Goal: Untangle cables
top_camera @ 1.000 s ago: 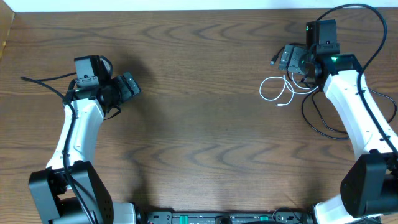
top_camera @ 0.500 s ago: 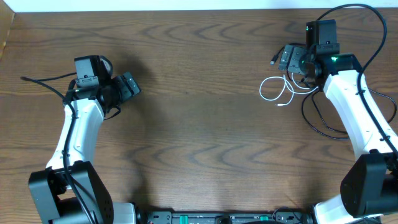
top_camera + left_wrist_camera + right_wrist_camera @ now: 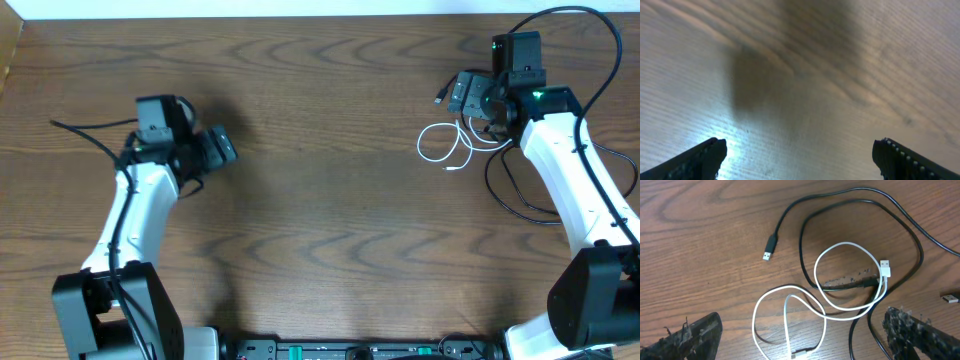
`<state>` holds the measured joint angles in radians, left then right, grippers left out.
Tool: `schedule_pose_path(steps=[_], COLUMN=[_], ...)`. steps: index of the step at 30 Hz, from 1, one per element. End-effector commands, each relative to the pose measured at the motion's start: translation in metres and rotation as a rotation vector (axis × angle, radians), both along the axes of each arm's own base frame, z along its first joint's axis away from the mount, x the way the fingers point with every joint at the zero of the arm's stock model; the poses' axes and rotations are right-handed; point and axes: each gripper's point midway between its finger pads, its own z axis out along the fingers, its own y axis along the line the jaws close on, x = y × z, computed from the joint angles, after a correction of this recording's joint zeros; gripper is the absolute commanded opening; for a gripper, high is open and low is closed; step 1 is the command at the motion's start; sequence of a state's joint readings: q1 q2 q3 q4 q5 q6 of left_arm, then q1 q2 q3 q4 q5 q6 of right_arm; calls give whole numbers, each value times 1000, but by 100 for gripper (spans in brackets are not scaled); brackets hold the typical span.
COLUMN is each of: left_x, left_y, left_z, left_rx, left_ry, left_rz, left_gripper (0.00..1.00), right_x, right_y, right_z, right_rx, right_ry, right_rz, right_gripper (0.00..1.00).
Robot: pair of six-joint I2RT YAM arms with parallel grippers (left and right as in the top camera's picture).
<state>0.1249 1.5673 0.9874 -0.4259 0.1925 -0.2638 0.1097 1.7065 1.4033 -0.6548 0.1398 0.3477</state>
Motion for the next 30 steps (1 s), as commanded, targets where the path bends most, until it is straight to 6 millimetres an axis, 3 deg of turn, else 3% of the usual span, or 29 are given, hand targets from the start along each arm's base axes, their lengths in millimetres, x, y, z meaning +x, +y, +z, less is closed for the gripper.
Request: schedule_pose_path(steps=[1, 8, 18, 30], left_x=[-13, -34, -94, -113], left_y=[-1, -6, -1, 1], left_z=[-15, -21, -9, 17], left_rx=[49, 81, 173, 195], left_ry=[-20, -277, -641, -730], left_rz=[-26, -29, 29, 50], left_gripper=[98, 98, 98, 98], right_x=[0, 0, 0, 0], right_y=[-4, -4, -4, -4], right_z=[2, 2, 2, 2], right_rx=[-18, -18, -18, -18], right_ry=[-4, -4, -4, -4], right_rz=[-9, -9, -9, -9], right_gripper=[99, 99, 99, 99])
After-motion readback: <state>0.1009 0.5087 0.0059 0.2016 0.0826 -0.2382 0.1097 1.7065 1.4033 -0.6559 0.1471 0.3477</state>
